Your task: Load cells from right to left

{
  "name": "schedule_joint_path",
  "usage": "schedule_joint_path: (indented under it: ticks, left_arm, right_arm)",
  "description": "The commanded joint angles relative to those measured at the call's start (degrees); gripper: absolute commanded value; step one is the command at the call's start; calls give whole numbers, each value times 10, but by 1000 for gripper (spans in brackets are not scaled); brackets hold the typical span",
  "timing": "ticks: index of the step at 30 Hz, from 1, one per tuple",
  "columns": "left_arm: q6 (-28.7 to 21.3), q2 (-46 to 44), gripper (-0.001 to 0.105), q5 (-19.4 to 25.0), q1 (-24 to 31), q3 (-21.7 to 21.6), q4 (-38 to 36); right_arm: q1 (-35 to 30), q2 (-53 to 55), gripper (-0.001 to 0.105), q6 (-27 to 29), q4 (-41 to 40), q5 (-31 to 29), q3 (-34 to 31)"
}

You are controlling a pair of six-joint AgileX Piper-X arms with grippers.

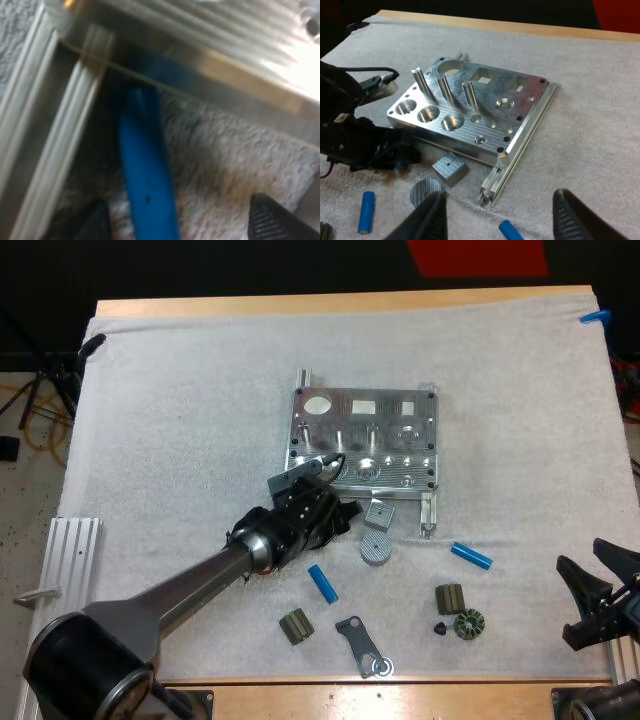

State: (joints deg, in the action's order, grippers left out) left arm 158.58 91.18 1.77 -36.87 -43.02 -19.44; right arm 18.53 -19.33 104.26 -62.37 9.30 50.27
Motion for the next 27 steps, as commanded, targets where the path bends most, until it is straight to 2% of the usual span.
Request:
schedule_joint_path:
  ticks: [1,8,10,11,13,16,23,27]
  left_arm:
    - [7,20,58,-25,-3,-2,7]
    - [10,23,48,-18,4,-18,1]
    - [10,23,38,-32,10,-18,0]
    - [8,23,36,-33,11,-18,0]
    - [4,23,23,-43,17,-18,0]
    - [-7,23,14,-46,21,-18,0]
    - [-41,21,11,-56,21,-18,0]
    - [-83,0,11,-53,21,-18,-29]
  right_arm:
    - [0,-1,47,6,0,0,5]
    - [0,-1,47,6,0,0,5]
    - [0,-1,47,6,0,0,5]
    - [0,-1,47,6,0,0,5]
    - [0,-1,47,6,0,0,5]
    - [0,-1,47,6,0,0,5]
    - [0,-1,47,6,0,0,5]
    - [0,-1,47,6,0,0,5]
